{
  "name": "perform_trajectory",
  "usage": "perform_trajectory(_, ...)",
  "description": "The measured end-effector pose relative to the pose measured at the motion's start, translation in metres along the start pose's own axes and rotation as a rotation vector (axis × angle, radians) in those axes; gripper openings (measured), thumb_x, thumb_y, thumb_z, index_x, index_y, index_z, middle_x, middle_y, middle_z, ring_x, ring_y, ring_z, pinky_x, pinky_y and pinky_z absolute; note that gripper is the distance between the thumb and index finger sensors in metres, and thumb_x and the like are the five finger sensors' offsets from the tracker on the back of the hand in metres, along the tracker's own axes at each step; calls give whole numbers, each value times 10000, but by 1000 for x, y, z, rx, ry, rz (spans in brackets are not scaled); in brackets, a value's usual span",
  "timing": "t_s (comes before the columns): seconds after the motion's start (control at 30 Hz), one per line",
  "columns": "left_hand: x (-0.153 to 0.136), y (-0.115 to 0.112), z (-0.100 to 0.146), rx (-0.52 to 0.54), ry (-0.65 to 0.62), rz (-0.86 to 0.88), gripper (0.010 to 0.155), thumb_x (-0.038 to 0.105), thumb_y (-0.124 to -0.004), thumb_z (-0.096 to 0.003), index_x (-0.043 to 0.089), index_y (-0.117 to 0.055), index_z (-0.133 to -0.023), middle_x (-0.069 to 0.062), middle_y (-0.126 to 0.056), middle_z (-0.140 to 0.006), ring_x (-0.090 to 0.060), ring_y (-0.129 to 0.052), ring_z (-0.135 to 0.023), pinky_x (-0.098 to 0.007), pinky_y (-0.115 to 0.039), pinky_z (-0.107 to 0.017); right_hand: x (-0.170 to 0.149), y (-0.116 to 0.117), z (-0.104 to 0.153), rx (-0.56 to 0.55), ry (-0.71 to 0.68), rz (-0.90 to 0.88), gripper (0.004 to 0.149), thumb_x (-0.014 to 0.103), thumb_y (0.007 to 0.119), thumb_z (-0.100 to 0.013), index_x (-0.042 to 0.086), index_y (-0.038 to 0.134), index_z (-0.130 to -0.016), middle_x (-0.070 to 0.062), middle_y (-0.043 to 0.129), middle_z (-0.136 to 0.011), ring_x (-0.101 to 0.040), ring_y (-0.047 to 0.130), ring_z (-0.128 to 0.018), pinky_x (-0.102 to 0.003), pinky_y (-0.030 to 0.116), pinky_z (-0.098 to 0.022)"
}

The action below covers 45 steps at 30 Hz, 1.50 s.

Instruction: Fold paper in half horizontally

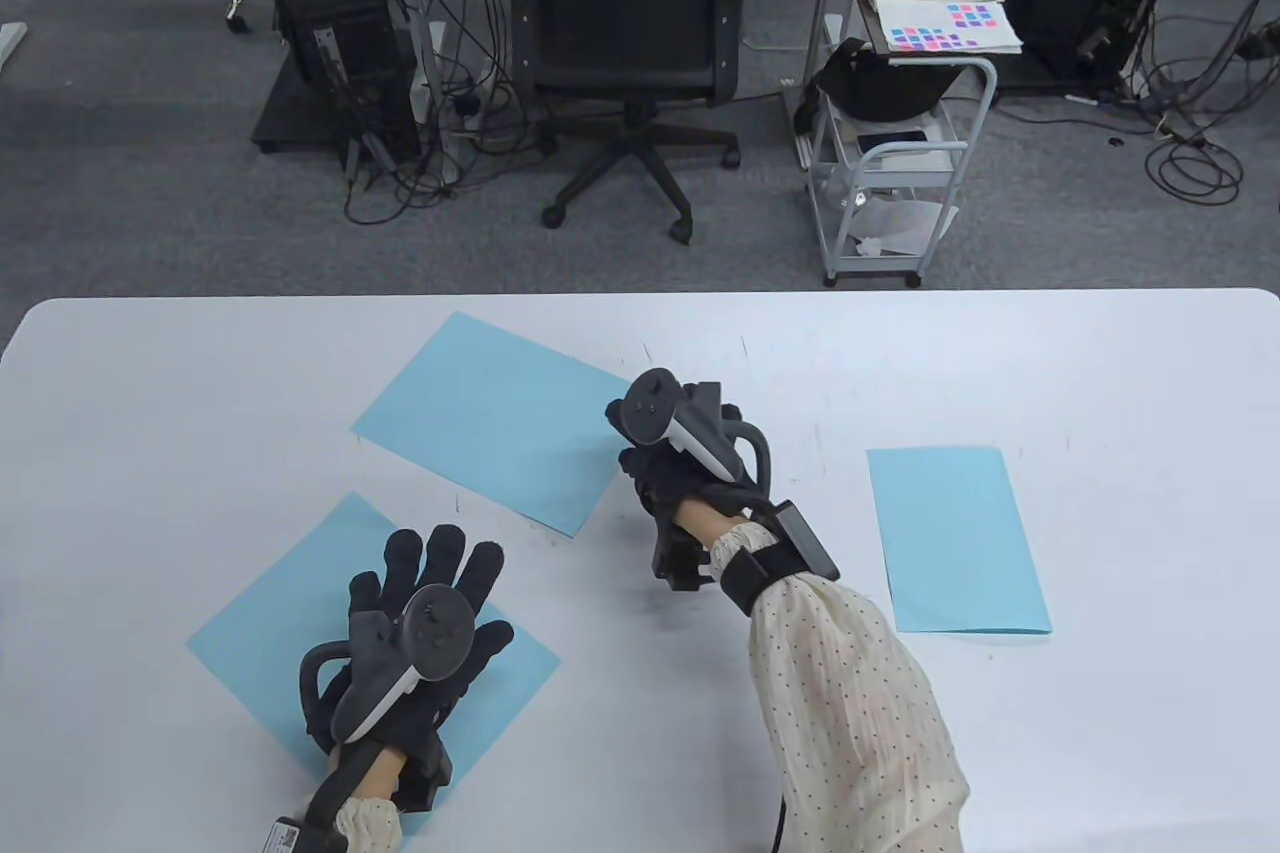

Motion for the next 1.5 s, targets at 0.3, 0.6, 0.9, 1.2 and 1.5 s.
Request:
perform_trajectory(0.3, -6, -1, -3, -15, 9, 16, 724, 660, -641, -352, 623, -341, -1010, 221, -252, -1205, -190, -195, -1168, -571, -324, -874, 33, 57, -40, 155, -61, 3, 604, 228, 689, -516, 491, 451, -1004, 160, 216, -1178, -298, 59, -1077, -653, 90, -730)
perform_trajectory(0.6, -7, 1, -3, -20, 16, 16, 723, 660, -640, -352, 622, -342, -1010, 221, -253, -1204, -189, -196, -1168, -571, -325, -874, 49, 79, -61, 261, -83, 19, 599, 174, 636, -518, 508, 480, -990, 212, 188, -1166, -263, 8, -1076, -648, 29, -722)
perform_trajectory(0.9, -7, 1, -3, -28, 14, 16, 724, 661, -640, -351, 622, -343, -1010, 220, -255, -1205, -191, -197, -1168, -572, -324, -874, 33, 81, -56, 310, -55, 112, 597, 201, 634, -522, 527, 448, -987, 190, 209, -1175, -297, 93, -1087, -664, 76, -727)
perform_trajectory(1.2, -5, -1, -3, -37, 4, 11, 724, 662, -639, -352, 624, -340, -1010, 222, -253, -1205, -189, -193, -1169, -572, -323, -875, 0, 70, -33, 299, -24, 180, 569, 289, 651, -528, 519, 425, -998, 156, 224, -1177, -299, 176, -1070, -664, 132, -735)
perform_trajectory(1.5, -2, -3, -3, -42, 0, 8, 724, 662, -639, -352, 622, -341, -1011, 222, -254, -1205, -191, -194, -1169, -572, -323, -875, -26, 63, -2, 237, -17, 239, 560, 398, 684, -508, 470, 450, -1012, 96, 300, -1152, -324, 340, -983, -644, 200, -743)
Point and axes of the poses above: the tracker on the back of each hand, its own x axis roughly to the thumb side, its own z axis roughly from the fingertips to the wrist, y = z × x, the point moved 3 cm from there along -z, roughly from the wrist to the fingertips
